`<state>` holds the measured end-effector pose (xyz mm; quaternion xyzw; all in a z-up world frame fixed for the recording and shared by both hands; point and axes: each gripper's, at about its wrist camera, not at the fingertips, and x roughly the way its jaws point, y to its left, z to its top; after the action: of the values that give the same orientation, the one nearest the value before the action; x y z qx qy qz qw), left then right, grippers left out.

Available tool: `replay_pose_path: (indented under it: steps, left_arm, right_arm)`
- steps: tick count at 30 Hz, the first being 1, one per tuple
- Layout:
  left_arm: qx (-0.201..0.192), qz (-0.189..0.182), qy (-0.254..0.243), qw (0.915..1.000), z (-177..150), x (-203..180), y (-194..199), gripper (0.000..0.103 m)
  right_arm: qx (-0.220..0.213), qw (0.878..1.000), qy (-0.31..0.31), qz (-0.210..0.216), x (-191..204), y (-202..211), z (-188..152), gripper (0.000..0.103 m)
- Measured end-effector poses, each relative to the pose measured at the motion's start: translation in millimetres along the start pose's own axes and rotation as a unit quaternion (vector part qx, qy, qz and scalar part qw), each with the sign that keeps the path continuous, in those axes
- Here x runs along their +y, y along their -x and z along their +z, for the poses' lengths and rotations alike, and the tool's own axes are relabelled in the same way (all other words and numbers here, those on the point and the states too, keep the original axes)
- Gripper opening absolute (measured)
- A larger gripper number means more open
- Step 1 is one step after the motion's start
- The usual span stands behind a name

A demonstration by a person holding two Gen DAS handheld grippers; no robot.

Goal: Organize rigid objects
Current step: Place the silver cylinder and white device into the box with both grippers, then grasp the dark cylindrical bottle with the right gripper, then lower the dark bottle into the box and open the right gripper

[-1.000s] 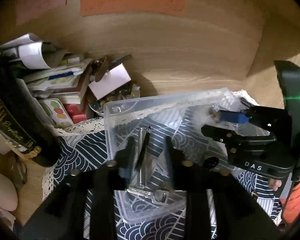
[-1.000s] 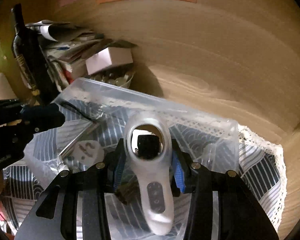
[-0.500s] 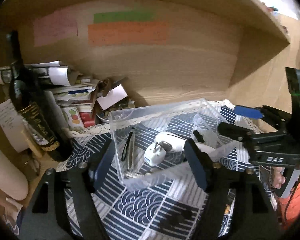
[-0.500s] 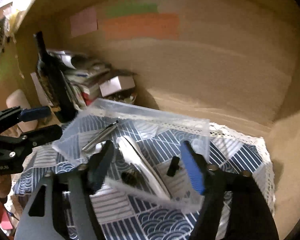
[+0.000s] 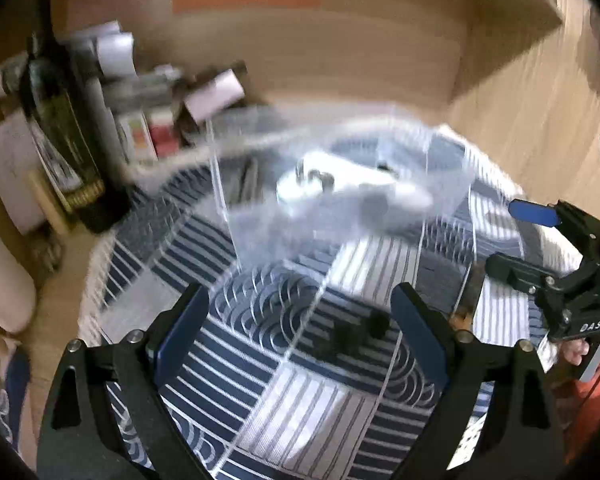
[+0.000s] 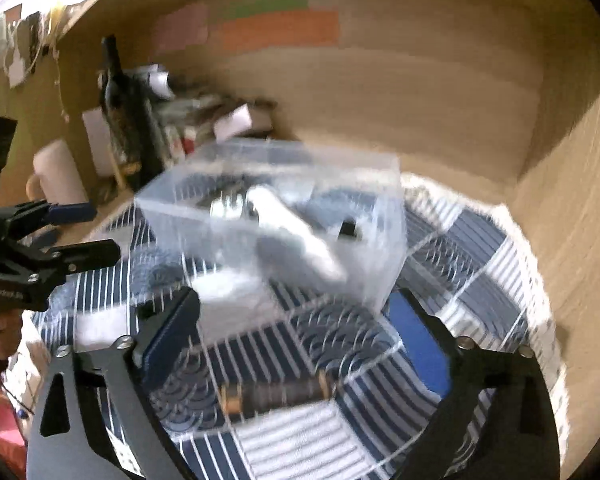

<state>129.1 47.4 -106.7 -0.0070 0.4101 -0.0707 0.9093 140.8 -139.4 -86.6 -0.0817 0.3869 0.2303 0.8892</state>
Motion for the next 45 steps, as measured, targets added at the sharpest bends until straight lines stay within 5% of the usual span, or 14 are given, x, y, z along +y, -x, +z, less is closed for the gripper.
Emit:
replay_pose_path:
  steps: [9,15,17,27,45]
  left_arm:
    - [0.061,-0.026,-0.048,0.9966,-19.5,-23.2,-36.1,0.081]
    - [0.071,-0.040,-0.068,0.9944,-20.1,-35.5,-48.1,0.045]
    - [0.065,-0.052,-0.073,0.9939,-21.9,-38.8,-43.1,0.024]
    - [0.031,-0.033,-0.041,0.9981,-24.9,-21.3,-19.2,0.024]
    - [-0.105,0.009,0.025,0.9941,57.0,14.4,37.0,0.024]
  right_arm:
    - [0.085,0.996,0.029,0.015,11.2,-30.2,-35.8,0.099]
    - [0.107,0.994,0.024,0.016,11.0,-43.4,-38.6,0.095]
    - [0.103,0.994,0.023,0.014,10.7,-41.8,-38.4,0.081]
    - [0.053,0.999,-0.010,0.004,-4.9,-19.5,-30.5,0.081]
    - [-0.074,0.997,-0.021,-0.016,-14.1,17.2,53.7,0.081]
